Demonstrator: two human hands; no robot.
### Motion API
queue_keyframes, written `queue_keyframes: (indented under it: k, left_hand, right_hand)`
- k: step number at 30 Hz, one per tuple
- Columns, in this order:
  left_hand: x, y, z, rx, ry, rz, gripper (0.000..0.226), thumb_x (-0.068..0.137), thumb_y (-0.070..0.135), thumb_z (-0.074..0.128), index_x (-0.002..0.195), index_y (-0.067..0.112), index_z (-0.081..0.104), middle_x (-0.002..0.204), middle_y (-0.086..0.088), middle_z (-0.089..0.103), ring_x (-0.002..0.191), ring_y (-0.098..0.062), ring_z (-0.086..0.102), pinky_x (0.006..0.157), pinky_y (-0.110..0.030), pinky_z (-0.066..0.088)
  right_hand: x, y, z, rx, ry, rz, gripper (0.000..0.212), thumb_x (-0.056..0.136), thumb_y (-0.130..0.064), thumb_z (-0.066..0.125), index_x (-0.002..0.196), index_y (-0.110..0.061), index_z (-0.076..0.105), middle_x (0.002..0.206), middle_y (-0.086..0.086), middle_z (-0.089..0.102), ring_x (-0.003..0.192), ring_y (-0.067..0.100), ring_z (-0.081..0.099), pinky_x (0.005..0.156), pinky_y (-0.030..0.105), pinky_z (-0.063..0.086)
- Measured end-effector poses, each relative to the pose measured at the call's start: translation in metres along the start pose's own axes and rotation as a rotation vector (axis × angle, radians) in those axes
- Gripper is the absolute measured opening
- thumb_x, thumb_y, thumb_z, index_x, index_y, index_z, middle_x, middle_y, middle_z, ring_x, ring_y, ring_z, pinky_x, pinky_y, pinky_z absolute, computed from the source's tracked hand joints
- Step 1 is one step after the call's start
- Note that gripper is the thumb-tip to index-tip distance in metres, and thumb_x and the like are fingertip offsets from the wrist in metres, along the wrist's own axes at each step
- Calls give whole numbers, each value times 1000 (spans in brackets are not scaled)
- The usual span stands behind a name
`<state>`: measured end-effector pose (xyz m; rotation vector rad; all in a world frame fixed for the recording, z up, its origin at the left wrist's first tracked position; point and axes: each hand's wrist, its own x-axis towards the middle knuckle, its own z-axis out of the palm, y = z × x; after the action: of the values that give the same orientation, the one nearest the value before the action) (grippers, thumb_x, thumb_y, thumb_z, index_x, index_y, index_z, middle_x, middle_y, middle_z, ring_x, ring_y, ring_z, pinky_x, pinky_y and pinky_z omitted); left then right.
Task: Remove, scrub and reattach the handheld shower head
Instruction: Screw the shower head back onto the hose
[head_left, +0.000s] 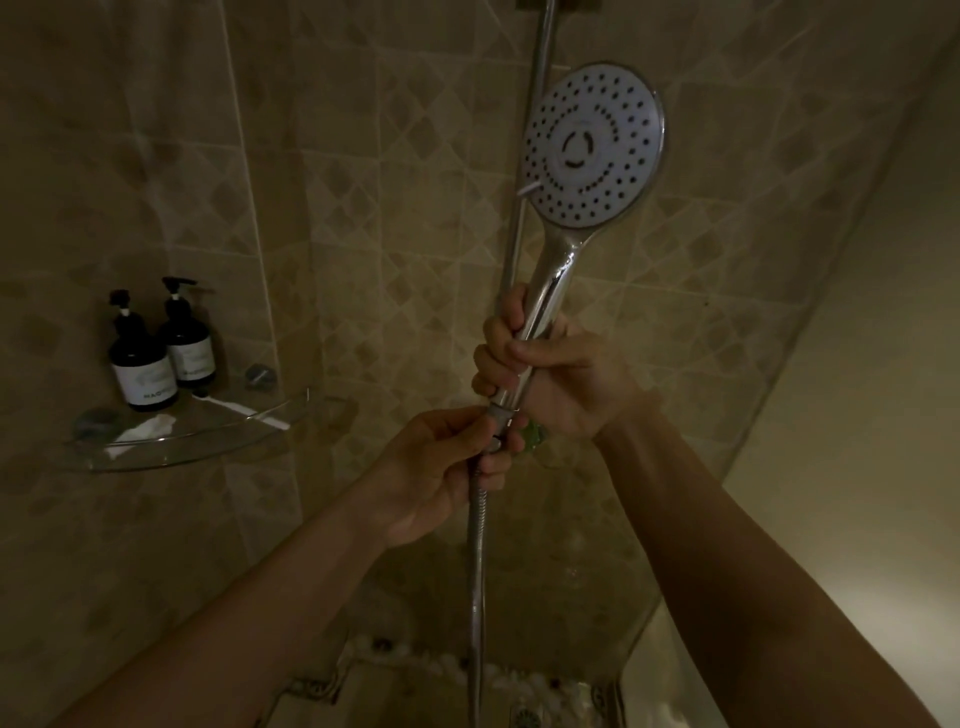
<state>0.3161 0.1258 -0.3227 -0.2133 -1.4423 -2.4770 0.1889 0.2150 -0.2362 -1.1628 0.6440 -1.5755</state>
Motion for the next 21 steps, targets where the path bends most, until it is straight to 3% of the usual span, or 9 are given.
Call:
queue_keyframes:
  k: [2,6,9,12,16,21]
  left_hand:
    - [0,-4,2,101,134,65,24,83,25,71,97,7,76,83,-8,69,61,-8,53,56,-21,44]
    - [1,-11,2,653,443,240,15,90,22,67,78,25,76,60,7,61,53,-7,51,51,-17,41]
    - [2,-16,7,679,529,295,14,84,17,72,77,29,74,58,9,62,54,-6,56,54,-17,44]
    - [0,-9,9,446,449,191,5,78,17,78,83,18,77,69,-3,70,62,-12,62,57,-20,49]
    - [-2,5,6,115,226,-33,22,77,22,72,92,8,78,95,-16,74,74,-18,69,65,-27,56]
    - [-2,4,10,192,141,-88,27,77,28,73,95,9,77,94,-14,74,75,-14,67,69,-25,54]
  right_hand:
    - [-2,5,-2,-28,99,-21,21,83,10,47,88,-9,42,68,7,41,58,19,44,64,37,38]
    - [1,20,1,-138,389,-60,29,94,12,48,100,-14,40,70,6,45,60,18,48,65,36,41]
    - [2,24,2,-161,490,-87,28,94,11,51,97,-15,41,70,5,48,58,18,50,62,34,44]
    - [-3,17,2,-98,414,-67,26,92,12,50,89,-13,43,67,5,48,59,19,50,65,36,43]
    - [-8,11,2,-21,350,-58,24,87,10,48,81,-13,45,59,4,42,53,18,44,60,34,39]
    - [-9,11,6,33,332,-49,21,81,-5,50,68,-17,40,48,-2,34,42,12,33,52,28,31]
